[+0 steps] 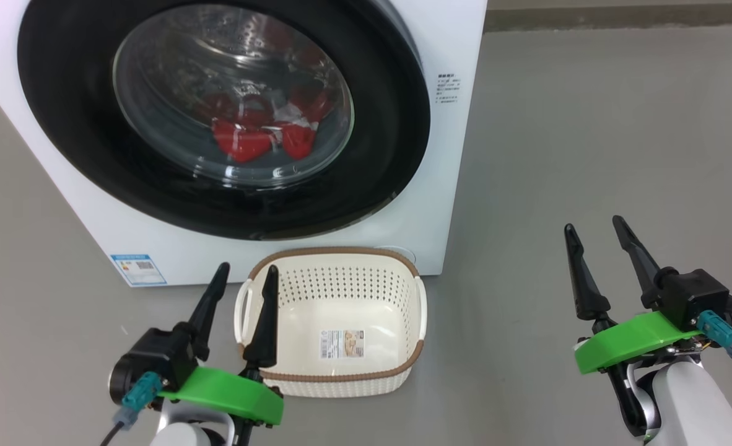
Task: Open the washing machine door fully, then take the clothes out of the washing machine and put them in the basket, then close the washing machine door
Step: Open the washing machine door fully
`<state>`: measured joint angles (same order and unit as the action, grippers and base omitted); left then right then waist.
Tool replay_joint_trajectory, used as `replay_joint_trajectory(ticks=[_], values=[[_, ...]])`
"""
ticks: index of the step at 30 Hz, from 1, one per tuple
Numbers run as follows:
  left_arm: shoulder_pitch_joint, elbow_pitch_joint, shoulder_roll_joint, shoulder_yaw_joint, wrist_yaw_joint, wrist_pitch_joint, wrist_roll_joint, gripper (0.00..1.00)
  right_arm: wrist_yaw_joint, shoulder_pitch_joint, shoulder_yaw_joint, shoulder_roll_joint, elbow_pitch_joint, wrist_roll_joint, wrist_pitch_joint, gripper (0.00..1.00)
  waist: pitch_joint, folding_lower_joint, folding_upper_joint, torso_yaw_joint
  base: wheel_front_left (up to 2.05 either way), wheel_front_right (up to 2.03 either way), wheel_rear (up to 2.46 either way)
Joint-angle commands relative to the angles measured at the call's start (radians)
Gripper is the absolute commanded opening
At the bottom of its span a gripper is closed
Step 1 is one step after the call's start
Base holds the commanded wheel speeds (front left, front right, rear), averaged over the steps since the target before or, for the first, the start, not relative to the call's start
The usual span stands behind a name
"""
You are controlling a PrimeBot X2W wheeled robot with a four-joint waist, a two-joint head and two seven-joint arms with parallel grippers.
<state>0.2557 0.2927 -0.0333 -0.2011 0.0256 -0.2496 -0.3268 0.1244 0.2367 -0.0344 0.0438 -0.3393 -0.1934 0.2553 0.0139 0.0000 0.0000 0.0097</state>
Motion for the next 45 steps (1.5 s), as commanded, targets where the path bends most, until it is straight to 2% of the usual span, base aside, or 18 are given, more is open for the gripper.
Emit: replay_joint_trajectory(ticks=[1, 2, 3, 4, 5, 6, 7, 9, 14, 19, 27, 32, 38, 45], values=[[0.041, -0.045, -0.018, 0.023, -0.009, -0.012, 0.016, 1.00, 0.006, 0.039, 0.014, 0.006, 0.028, -0.026, 0.006, 1.00, 0.024, 0.0000, 0.0000, 0.008, 0.00, 0.00, 0.00], [0.044, -0.055, -0.018, 0.022, -0.010, -0.012, 0.024, 1.00, 0.006, 0.043, 0.012, 0.006, 0.028, -0.030, 0.006, 1.00, 0.032, 0.0000, 0.0000, 0.010, 0.00, 0.00, 0.00], [0.047, -0.064, -0.018, 0.020, -0.011, -0.012, 0.028, 1.00, 0.006, 0.048, 0.011, 0.006, 0.029, -0.031, 0.006, 0.81, 0.041, 0.0000, 0.0000, 0.012, 0.00, 0.00, 0.00], [0.049, -0.074, -0.018, 0.019, -0.010, -0.012, 0.031, 1.00, 0.006, 0.054, 0.009, 0.006, 0.029, -0.034, 0.006, 0.50, 0.049, 0.0000, 0.0000, 0.014, 0.00, 0.00, 0.00], [0.051, -0.083, -0.018, 0.018, -0.009, -0.012, 0.033, 1.00, 0.006, 0.060, 0.008, 0.006, 0.029, -0.035, 0.006, 0.40, 0.059, 0.0000, 0.0000, 0.016, 0.00, 0.00, 0.00], [0.053, -0.092, -0.018, 0.017, -0.008, -0.012, 0.034, 1.00, 0.006, 0.068, 0.006, 0.006, 0.029, -0.035, 0.006, 0.22, 0.069, 0.0000, 0.0000, 0.018, 0.00, 0.00, 0.00], [0.053, -0.092, -0.018, 0.017, -0.008, -0.012, 0.034, 1.00, 0.006, 0.068, 0.006, 0.006, 0.029, -0.035, 0.006, 0.22, 0.069, 0.0000, 0.0000, 0.018, 0.00, 0.00, 0.00], [0.057, -0.108, -0.018, 0.015, -0.003, -0.012, 0.032, 1.00, 0.006, 0.086, 0.005, 0.006, 0.030, -0.039, 0.006, 0.00, 0.090, 0.0000, 0.0000, 0.023, 0.00, 0.00, 0.00], [0.074, -0.131, -0.018, 0.013, 0.008, -0.012, 0.027, 1.00, 0.006, 0.138, 0.005, 0.006, 0.032, -0.059, 0.006, 0.00, 0.145, 0.0000, 0.0000, 0.039, 0.00, 0.00, 0.00], [0.089, -0.147, -0.017, 0.010, 0.012, -0.012, 0.022, 1.00, 0.006, 0.186, 0.010, 0.006, 0.017, -0.158, 0.006, 0.00, 0.186, 0.0000, 0.0000, 0.057, 0.00, 0.00, 0.00], [0.108, -0.187, -0.017, 0.018, 0.017, -0.012, 0.025, 1.00, 0.006, 0.273, 0.028, 0.006, -0.014, -0.372, 0.006, 0.00, 0.256, 0.0000, 0.0000, 0.072, 0.00, 0.00, 0.00], [0.125, -0.205, -0.017, 0.007, 0.019, -0.012, 0.019, 1.00, 0.006, 0.346, 0.065, 0.006, -0.023, -0.600, 0.004, 0.00, 0.314, 0.0000, 0.0000, 0.080, 0.00, 0.00, 0.00], [0.154, -0.223, -0.017, 0.002, 0.023, -0.012, 0.015, 1.00, 0.006, 0.441, 0.068, 0.006, 0.004, -0.785, -0.070, 0.00, 0.378, 0.0000, 0.0000, 0.084, 0.00, 0.00, 0.00], [0.172, -0.243, -0.017, -0.002, 0.026, -0.012, 0.016, 1.00, 0.006, 0.533, 0.025, 0.009, 0.026, -0.984, -0.228, 0.00, 0.427, 0.0000, 0.0000, 0.084, 0.00, 0.00, 0.00]])
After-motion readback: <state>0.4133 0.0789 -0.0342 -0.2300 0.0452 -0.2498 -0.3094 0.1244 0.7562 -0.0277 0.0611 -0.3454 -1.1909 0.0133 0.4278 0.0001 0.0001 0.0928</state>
